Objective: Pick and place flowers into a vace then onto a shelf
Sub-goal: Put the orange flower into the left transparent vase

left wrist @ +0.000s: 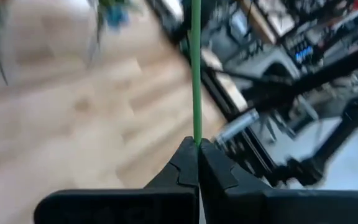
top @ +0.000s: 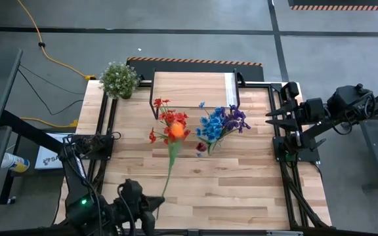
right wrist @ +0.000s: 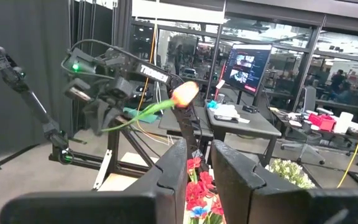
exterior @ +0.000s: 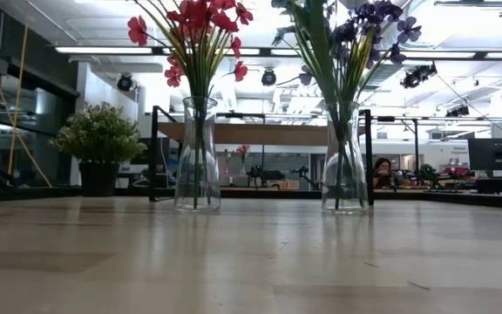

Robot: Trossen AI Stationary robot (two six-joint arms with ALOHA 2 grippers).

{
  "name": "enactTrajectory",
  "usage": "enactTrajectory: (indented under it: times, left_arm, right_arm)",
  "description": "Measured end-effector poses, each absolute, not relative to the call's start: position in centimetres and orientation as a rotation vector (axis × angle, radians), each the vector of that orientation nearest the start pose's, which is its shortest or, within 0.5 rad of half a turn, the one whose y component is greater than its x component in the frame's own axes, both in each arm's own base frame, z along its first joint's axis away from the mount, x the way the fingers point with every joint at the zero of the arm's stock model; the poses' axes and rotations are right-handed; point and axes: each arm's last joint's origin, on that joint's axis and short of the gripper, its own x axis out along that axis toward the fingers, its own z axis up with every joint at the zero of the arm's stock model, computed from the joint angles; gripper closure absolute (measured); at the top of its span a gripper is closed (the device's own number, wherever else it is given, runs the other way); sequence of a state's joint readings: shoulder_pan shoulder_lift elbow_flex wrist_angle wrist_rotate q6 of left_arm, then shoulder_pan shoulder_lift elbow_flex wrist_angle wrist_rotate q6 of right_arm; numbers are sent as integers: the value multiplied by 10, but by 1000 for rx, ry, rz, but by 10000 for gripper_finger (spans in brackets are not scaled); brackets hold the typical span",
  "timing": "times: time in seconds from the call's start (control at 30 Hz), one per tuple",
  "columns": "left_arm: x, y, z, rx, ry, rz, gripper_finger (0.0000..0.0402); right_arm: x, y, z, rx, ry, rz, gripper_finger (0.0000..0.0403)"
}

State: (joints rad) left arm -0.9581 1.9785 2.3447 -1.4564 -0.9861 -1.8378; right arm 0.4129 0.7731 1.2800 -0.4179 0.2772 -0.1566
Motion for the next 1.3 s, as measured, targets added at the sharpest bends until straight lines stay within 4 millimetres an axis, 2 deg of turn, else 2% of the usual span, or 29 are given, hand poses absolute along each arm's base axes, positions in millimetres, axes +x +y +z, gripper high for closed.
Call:
enactTrajectory:
  times: [0.13,0.3,0.43,0.63,0.9,1.13,1.3]
  left_arm:
    - [225,-283,415,-743,248,550,372]
    - [226,-280,418,-584,116,557,372]
    - [232,-271,424,-421,-1,597,372]
    - [246,-257,427,-217,-61,676,372]
    - [274,-226,427,18,4,800,372]
    - [292,-203,427,120,54,881,372]
    - [277,-187,447,98,47,890,372]
  right_arm:
    - [105,37,469,-124,-102,128,336]
    - [105,37,471,-119,-125,125,336]
    - [105,37,472,-119,-132,125,336]
    - [106,38,471,-122,-127,125,336]
    - [109,39,470,-121,-119,126,336]
    - [109,39,470,-119,-118,126,336]
    - [109,39,470,-118,-118,126,336]
